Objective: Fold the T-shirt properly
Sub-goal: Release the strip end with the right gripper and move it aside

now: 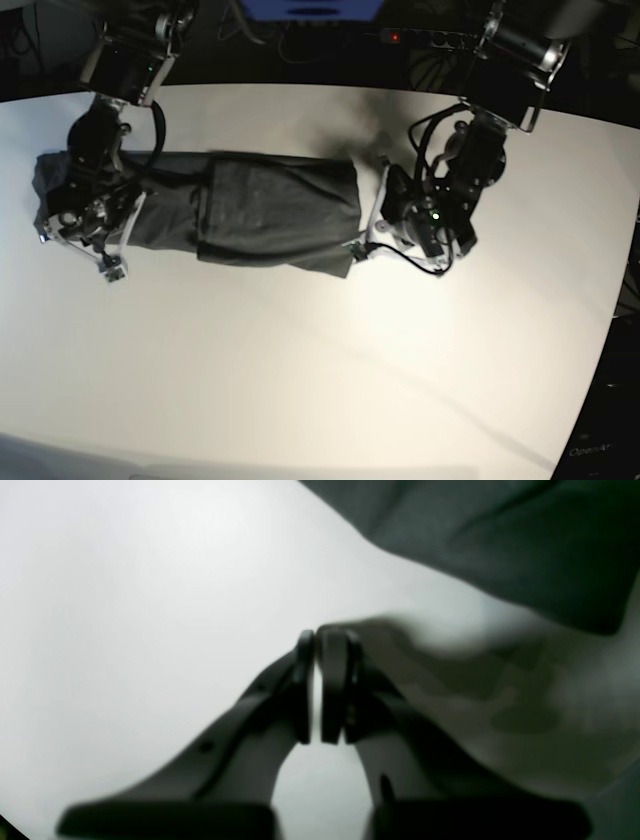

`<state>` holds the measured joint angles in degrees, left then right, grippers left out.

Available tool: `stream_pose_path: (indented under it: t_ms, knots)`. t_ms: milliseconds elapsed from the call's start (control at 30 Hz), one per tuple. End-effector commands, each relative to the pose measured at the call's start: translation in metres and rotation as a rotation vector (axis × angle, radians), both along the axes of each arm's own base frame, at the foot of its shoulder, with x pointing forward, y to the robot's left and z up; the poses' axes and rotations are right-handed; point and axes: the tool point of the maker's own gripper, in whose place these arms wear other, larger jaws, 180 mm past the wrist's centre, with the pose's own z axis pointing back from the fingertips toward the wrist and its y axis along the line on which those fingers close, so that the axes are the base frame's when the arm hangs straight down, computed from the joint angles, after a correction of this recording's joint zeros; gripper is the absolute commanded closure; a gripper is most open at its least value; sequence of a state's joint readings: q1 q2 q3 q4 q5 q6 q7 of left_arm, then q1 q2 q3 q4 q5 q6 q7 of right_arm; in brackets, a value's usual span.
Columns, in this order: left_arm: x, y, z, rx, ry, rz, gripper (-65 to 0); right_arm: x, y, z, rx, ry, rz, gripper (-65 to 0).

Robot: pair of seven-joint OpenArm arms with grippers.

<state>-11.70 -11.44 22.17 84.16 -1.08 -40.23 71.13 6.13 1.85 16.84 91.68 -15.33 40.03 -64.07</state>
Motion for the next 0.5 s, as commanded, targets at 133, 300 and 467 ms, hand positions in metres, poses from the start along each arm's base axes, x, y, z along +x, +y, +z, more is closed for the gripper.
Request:
stream_pose_path:
  t_ms: [133,300,467]
  knots:
    - [0.006,-0.005,0.017,-0.019,-0.059,-0.01,-3.1,0.023,-0.022,0.053,-0.134,-0.122,0.026,-0.6]
    - [0.008,-0.009,0.022,-0.029,-0.074,-0.016,-3.1,0.022,-0.05,0.07,-0.259,-0.113,0.033,-0.6]
    - [0.008,-0.01,0.022,-0.038,-0.075,-0.015,-3.1,0.019,-0.084,0.087,-0.324,-0.127,-0.002,-0.6]
